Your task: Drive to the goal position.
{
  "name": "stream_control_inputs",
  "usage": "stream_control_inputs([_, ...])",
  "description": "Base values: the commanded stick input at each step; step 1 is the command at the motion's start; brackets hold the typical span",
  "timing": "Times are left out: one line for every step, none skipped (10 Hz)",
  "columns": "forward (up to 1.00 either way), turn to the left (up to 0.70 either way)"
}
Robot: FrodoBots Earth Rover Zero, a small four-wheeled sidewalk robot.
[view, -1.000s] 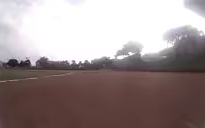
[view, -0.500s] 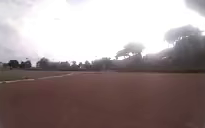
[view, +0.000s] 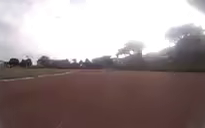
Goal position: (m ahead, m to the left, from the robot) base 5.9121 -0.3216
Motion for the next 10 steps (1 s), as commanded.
stream_control_inputs([0.70,0.00])
stream_control_inputs([0.70,0.00])
stream_control_inputs([0.70,0.00])
stream_control_inputs([0.70,0.00])
stream_control_inputs([0.70,0.00])
stream_control_inputs([0.70,0.00])
stream_control_inputs([0.70,0.00])
stream_control_inputs([0.70,0.00])
stream_control_inputs([0.70,0.00])
stream_control_inputs([0.70,0.00])
